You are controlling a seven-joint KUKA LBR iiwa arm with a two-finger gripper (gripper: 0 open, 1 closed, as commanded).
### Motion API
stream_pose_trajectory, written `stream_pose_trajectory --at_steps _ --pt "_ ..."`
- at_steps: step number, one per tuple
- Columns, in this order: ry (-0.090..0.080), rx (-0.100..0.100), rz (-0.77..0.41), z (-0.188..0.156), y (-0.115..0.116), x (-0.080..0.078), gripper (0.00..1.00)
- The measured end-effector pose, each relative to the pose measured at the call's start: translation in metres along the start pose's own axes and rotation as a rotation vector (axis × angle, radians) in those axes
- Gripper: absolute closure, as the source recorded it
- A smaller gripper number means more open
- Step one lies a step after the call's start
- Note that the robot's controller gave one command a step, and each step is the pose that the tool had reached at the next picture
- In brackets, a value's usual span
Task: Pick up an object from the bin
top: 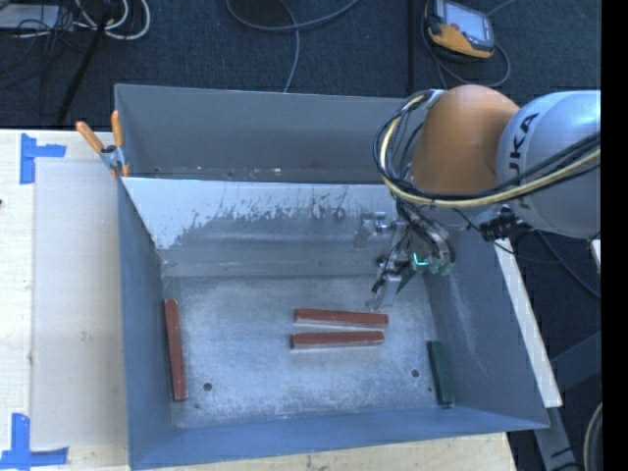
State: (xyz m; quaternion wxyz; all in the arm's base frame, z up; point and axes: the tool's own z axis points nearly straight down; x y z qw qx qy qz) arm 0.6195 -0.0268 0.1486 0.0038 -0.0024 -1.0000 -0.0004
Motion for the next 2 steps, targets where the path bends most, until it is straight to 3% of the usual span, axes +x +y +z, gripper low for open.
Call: stream_pose_trajectory --at_steps 1,2 --pt "0.004 -0.001 -0.001 0.0845 0.034 0.0584 0.0" --pt "-0.007 0.0 -0.001 0.0795 0.0328 0.0542 1.0"
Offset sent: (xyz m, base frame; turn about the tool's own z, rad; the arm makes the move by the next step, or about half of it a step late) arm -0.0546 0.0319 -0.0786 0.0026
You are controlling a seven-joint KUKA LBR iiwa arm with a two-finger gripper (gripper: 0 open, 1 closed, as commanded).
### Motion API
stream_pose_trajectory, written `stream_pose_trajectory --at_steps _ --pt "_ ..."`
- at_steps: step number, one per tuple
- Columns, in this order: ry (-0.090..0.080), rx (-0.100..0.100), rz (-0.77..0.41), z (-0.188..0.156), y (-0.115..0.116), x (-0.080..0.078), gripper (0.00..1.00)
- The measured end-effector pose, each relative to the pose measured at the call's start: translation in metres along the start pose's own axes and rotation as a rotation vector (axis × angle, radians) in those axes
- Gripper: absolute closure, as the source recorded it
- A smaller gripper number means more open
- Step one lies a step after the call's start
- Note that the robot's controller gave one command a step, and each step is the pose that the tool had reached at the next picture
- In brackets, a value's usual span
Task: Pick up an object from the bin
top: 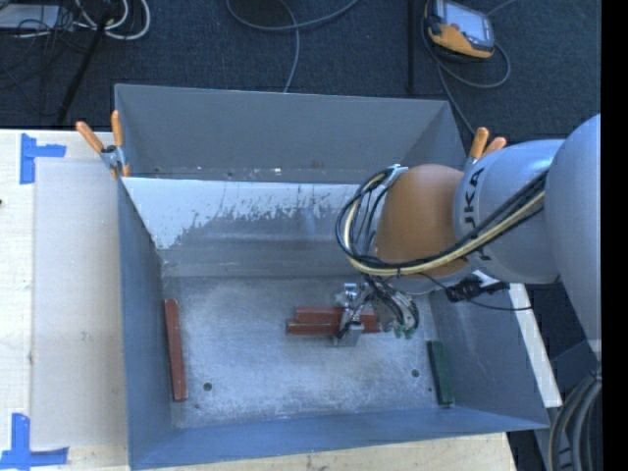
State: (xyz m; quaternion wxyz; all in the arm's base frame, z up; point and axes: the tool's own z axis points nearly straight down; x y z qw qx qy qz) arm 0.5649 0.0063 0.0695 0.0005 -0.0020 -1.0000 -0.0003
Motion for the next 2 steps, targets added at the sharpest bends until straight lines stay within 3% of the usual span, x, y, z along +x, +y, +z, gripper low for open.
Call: stream_pose_trajectory --at_steps 1,2 --pt "0.005 -0.001 -0.33 0.001 0.01 0.065 1.0" --pt "-0.008 0.001 -0.349 -0.145 0.027 0.076 1.0"
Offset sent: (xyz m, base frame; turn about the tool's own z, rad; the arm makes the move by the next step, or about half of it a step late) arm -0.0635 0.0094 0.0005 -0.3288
